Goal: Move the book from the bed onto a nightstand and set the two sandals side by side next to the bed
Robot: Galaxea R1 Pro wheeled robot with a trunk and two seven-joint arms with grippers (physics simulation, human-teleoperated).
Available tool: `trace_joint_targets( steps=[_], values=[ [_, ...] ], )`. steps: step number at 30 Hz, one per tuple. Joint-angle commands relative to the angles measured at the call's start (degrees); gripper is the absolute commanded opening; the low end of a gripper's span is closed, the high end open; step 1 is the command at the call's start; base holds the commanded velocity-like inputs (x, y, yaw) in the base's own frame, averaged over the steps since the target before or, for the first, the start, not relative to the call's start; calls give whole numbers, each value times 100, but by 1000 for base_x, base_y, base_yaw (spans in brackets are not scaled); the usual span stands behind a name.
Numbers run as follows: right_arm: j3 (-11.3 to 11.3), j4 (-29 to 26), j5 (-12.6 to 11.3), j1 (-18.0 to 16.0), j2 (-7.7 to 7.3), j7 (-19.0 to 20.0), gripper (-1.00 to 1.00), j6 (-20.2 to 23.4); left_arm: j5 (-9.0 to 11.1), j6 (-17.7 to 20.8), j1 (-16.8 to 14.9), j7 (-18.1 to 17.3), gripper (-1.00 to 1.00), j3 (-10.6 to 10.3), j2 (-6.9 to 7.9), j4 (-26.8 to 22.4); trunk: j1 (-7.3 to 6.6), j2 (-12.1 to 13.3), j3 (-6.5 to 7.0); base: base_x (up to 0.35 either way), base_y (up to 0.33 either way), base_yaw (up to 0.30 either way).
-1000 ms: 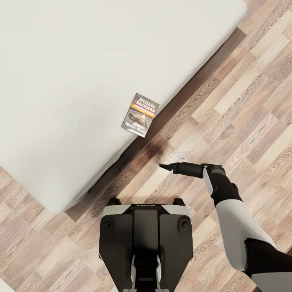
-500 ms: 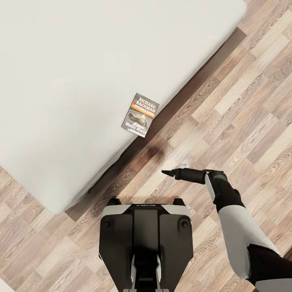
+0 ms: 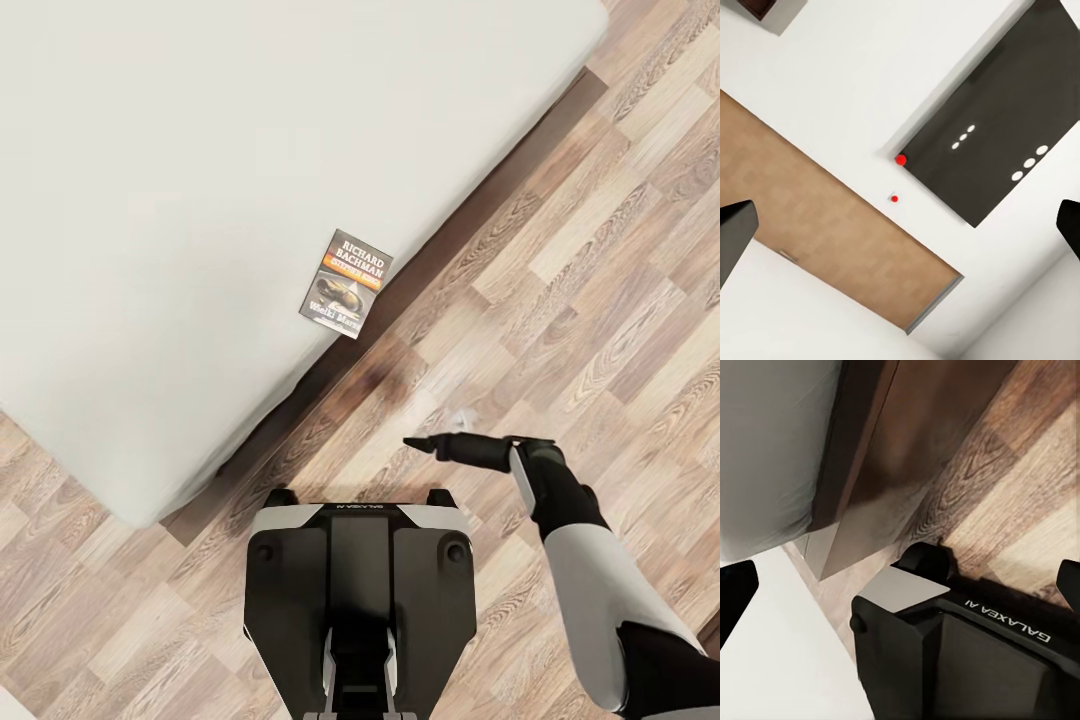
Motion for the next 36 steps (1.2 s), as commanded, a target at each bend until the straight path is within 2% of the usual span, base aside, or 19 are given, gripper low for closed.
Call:
trace_joint_targets(
  steps=[1, 17, 20, 26, 36],
  values=[
    [-25, -6, 46, 7, -5, 45, 100, 36, 33, -15, 0, -10, 100, -45, -1, -5, 4, -9, -5, 0, 0, 0],
    [-29, -6, 61, 41, -38, 49, 100, 39, 32, -15, 0, -10, 100, -45, -23, -5, 4, -9, -5, 0, 0, 0],
    [69, -33, 92, 60, -32, 22, 100, 40, 67, -24, 9, 87, 100, -8, 53, -103, 4, -9, -5, 0, 0, 0],
    [77, -33, 92, 60, -32, 22, 100, 40, 67, -24, 9, 275, 100, -8, 53, -120, 4, -9, -5, 0, 0, 0],
    [77, -33, 92, 60, -32, 22, 100, 40, 67, -24, 9, 275, 100, -8, 53, -120, 4, -9, -5, 0, 0, 0]
  ],
)
